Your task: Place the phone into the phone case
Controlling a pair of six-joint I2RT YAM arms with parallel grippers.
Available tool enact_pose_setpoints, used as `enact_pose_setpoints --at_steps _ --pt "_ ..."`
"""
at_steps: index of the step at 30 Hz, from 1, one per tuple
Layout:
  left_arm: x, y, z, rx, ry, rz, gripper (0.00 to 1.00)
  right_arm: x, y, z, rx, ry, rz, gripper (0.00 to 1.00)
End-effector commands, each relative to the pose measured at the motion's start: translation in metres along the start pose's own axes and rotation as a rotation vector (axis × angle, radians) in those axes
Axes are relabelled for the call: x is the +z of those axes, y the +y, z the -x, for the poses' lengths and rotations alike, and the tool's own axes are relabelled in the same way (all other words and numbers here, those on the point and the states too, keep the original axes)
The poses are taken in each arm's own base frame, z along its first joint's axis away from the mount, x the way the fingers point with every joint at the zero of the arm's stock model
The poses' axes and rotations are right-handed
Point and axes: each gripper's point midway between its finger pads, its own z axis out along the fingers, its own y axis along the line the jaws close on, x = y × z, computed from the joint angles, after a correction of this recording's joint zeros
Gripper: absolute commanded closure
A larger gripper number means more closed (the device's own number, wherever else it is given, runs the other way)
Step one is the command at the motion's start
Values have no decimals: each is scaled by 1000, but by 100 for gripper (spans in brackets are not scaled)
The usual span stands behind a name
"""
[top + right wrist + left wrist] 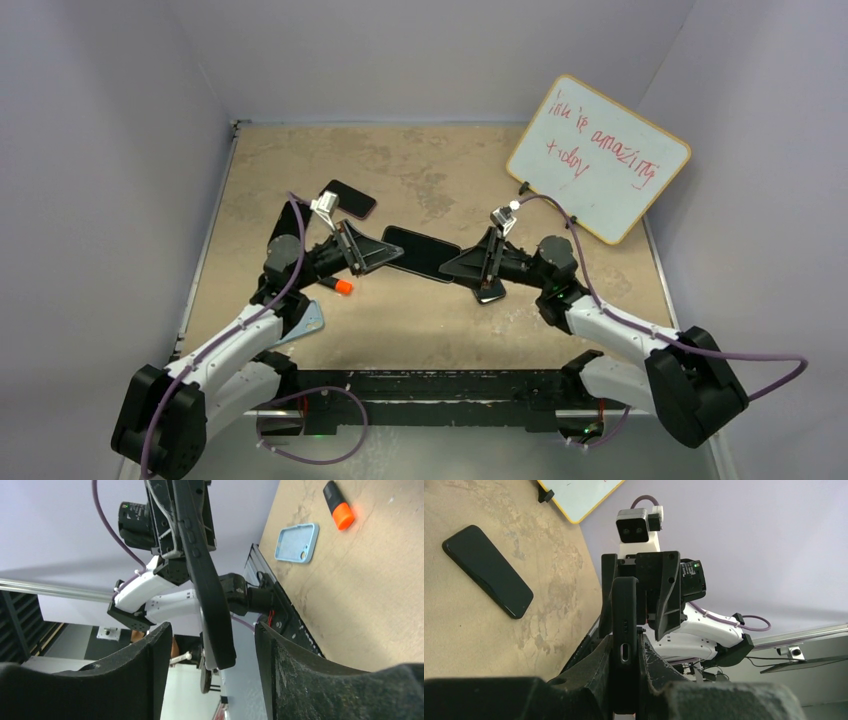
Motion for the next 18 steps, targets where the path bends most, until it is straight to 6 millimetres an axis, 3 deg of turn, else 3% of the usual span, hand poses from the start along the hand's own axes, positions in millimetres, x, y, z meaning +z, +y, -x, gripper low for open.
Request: enact_pose_setpoints --at_steps 1,5,10,14,18 --pt "-4 -31 8 82 -50 -119 100 6 1 -2 -16 6 -10 39" --pt "-4 -28 8 82 -55 -117 100 8 5 -4 -8 10 3 51" --pt "-3 -13 7 113 -57 -68 100 6 12 -2 21 -15 34 97" --pt "-2 10 8 188 -47 36 100 5 9 -1 75 -30 27 100" --pt "-4 22 9 280 -32 102 100 5 -2 0 120 -47 -20 100"
